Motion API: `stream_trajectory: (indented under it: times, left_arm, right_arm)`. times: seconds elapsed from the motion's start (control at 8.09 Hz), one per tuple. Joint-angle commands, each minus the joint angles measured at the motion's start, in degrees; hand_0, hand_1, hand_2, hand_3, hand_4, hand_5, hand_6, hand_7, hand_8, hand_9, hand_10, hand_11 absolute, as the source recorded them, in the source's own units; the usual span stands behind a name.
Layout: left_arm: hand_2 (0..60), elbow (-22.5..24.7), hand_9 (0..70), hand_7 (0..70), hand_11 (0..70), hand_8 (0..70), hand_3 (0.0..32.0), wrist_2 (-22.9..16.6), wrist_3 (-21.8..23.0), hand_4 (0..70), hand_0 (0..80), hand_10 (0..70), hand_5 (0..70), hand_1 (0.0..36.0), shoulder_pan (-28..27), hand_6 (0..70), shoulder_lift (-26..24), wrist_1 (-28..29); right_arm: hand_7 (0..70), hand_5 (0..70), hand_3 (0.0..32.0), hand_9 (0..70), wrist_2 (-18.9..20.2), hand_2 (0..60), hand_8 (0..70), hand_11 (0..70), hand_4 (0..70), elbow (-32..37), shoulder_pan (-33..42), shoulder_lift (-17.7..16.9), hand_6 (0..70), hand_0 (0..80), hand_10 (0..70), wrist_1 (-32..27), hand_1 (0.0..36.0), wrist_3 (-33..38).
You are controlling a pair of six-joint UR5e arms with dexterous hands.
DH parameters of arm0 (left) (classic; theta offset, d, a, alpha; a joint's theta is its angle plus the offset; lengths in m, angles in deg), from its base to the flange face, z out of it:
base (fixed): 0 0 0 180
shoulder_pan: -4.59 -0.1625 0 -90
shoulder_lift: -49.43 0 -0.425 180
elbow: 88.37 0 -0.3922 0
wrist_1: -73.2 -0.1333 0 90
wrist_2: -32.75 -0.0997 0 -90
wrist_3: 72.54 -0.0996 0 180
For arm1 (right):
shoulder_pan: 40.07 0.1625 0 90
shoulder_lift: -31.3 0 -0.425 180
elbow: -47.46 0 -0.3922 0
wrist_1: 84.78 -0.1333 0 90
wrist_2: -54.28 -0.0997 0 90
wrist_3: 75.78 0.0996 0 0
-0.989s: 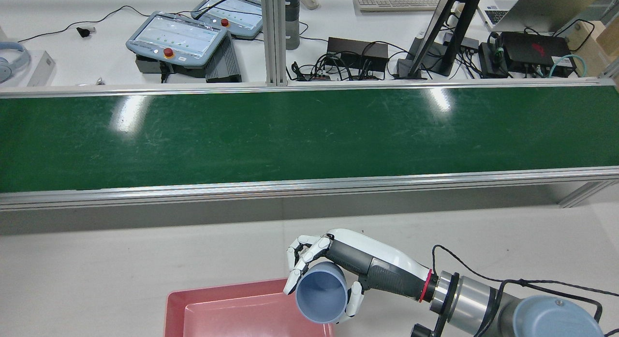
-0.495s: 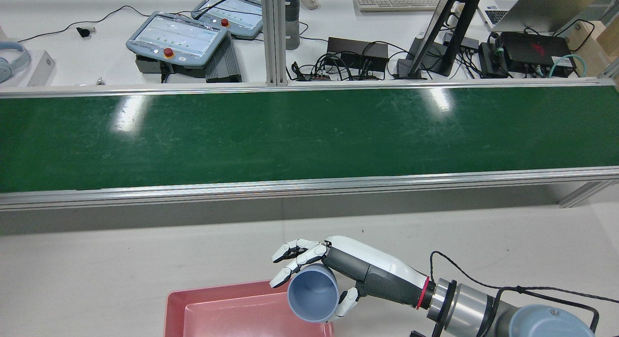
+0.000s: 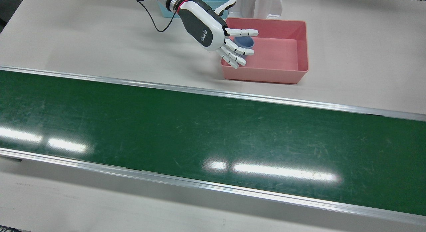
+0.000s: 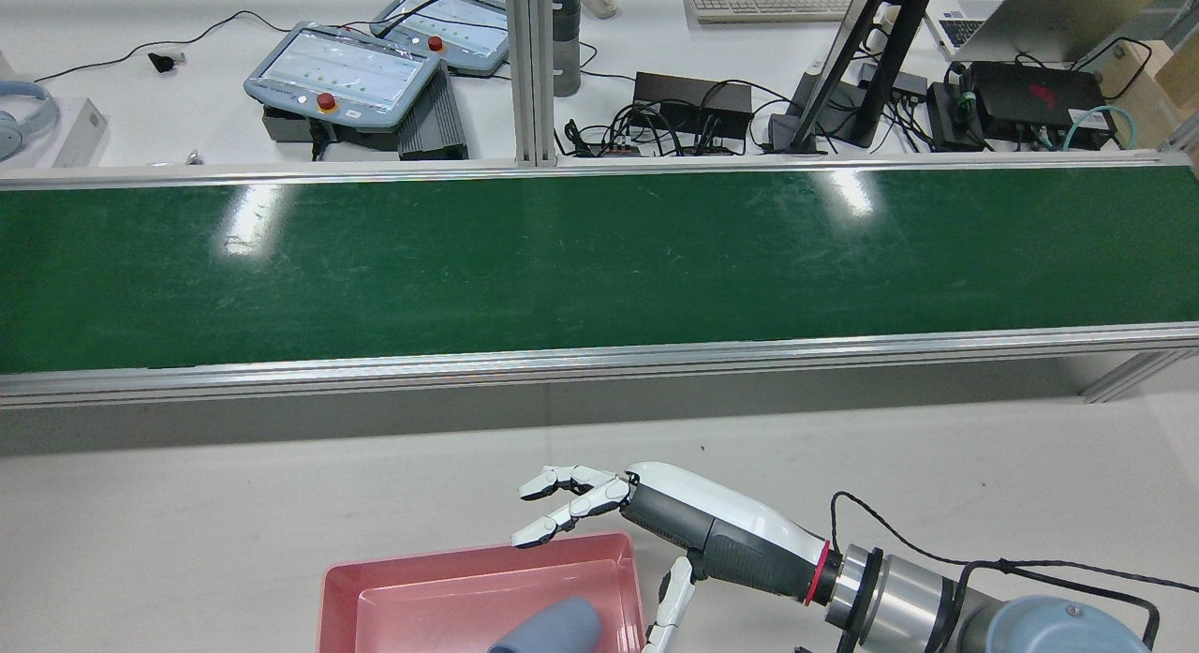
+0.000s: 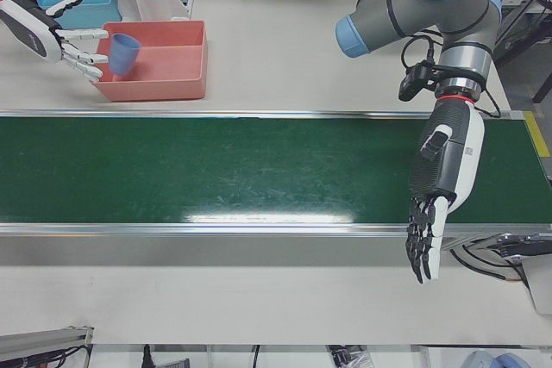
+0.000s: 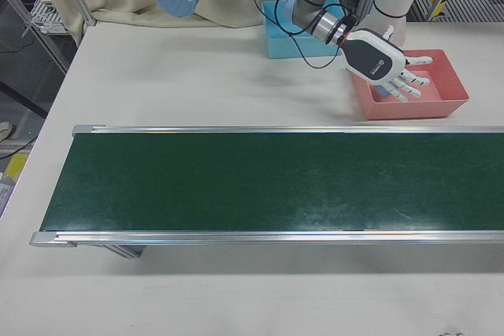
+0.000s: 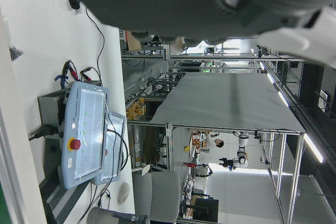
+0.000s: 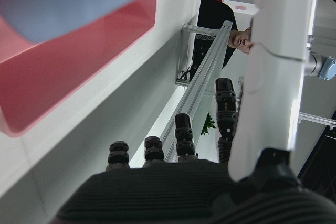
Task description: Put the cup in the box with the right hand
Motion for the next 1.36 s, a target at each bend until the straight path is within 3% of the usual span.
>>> stream_trajectory:
  times: [0.0, 0.25, 0.37, 0.49, 0.62, 0.87, 0.99, 1.11, 1.24]
  left_arm:
    - [0.0, -0.1, 0.0, 0.0, 0.0, 0.0, 0.0, 0.0, 0.0, 0.0, 0.0, 0.0, 0.0, 0.0, 0.0, 0.0, 0.0, 0.0]
    - [0.0, 0.0, 0.0, 0.0, 0.0, 0.0, 0.0, 0.0, 0.0, 0.0, 0.0, 0.0, 0.0, 0.0, 0.0, 0.0, 0.0, 0.0]
    - [0.0, -0.1, 0.0, 0.0, 0.0, 0.0, 0.0, 0.0, 0.0, 0.0, 0.0, 0.0, 0.0, 0.0, 0.0, 0.0, 0.0, 0.1]
    - [0.0, -0.2, 0.0, 0.0, 0.0, 0.0, 0.0, 0.0, 0.0, 0.0, 0.0, 0.0, 0.0, 0.0, 0.0, 0.0, 0.0, 0.1]
    - [0.0, -0.2, 0.0, 0.0, 0.0, 0.0, 0.0, 0.0, 0.0, 0.0, 0.0, 0.0, 0.0, 0.0, 0.0, 0.0, 0.0, 0.1]
    - [0.0, -0.1, 0.0, 0.0, 0.0, 0.0, 0.0, 0.0, 0.0, 0.0, 0.0, 0.0, 0.0, 0.0, 0.0, 0.0, 0.0, 0.1]
    - [0.0, -0.1, 0.0, 0.0, 0.0, 0.0, 0.0, 0.0, 0.0, 0.0, 0.0, 0.0, 0.0, 0.0, 0.0, 0.0, 0.0, 0.0]
    - [0.0, -0.1, 0.0, 0.0, 0.0, 0.0, 0.0, 0.0, 0.0, 0.0, 0.0, 0.0, 0.0, 0.0, 0.0, 0.0, 0.0, 0.0]
    - [0.0, -0.1, 0.0, 0.0, 0.0, 0.0, 0.0, 0.0, 0.0, 0.0, 0.0, 0.0, 0.0, 0.0, 0.0, 0.0, 0.0, 0.0]
  right_arm:
    - [26.4, 6.5, 0.0, 11.8, 0.5, 0.0, 4.8, 7.4, 21.2, -2.1, 0.3, -0.7, 7.7, 66.6, 3.6, 0.1, 10.3, 1.3]
    - [26.7, 6.7, 0.0, 12.3, 1.7, 0.0, 5.2, 7.3, 21.2, -7.1, 4.1, -6.4, 7.8, 66.6, 3.6, 1.1, 10.7, 5.0]
    - [26.3, 9.3, 0.0, 13.1, 3.5, 0.6, 6.1, 8.6, 20.7, -7.9, 11.1, -7.5, 8.5, 79.3, 3.9, 4.6, 22.3, 7.1]
    - [30.2, 12.3, 0.0, 15.3, 7.7, 19.6, 7.8, 10.9, 22.9, -7.7, 20.0, -7.4, 10.0, 80.0, 4.8, 8.6, 34.9, 7.9]
    - [30.9, 16.4, 0.0, 16.6, 9.6, 18.5, 9.3, 13.1, 22.9, -7.2, 28.7, -7.5, 11.2, 80.0, 5.4, 9.3, 36.0, 7.9]
    - [28.8, 14.5, 0.0, 18.0, 9.9, 1.7, 10.2, 13.0, 22.1, -4.7, 39.6, -7.4, 10.5, 80.0, 5.8, 9.2, 36.0, 10.8]
    - [28.7, 13.0, 0.0, 18.5, 9.4, 1.8, 10.3, 12.4, 18.3, 1.5, 42.5, -7.4, 10.1, 80.0, 5.7, 8.4, 33.7, 15.0]
    - [29.4, 12.3, 0.0, 19.9, 9.3, 0.1, 11.2, 12.9, 21.3, 7.2, 45.8, -7.4, 10.2, 80.0, 6.3, 5.1, 29.8, 19.3]
    - [25.5, 10.5, 0.0, 19.7, 9.3, 0.0, 11.2, 12.7, 18.8, 13.3, 50.1, -7.3, 9.1, 79.3, 6.6, -0.8, 22.0, 22.7]
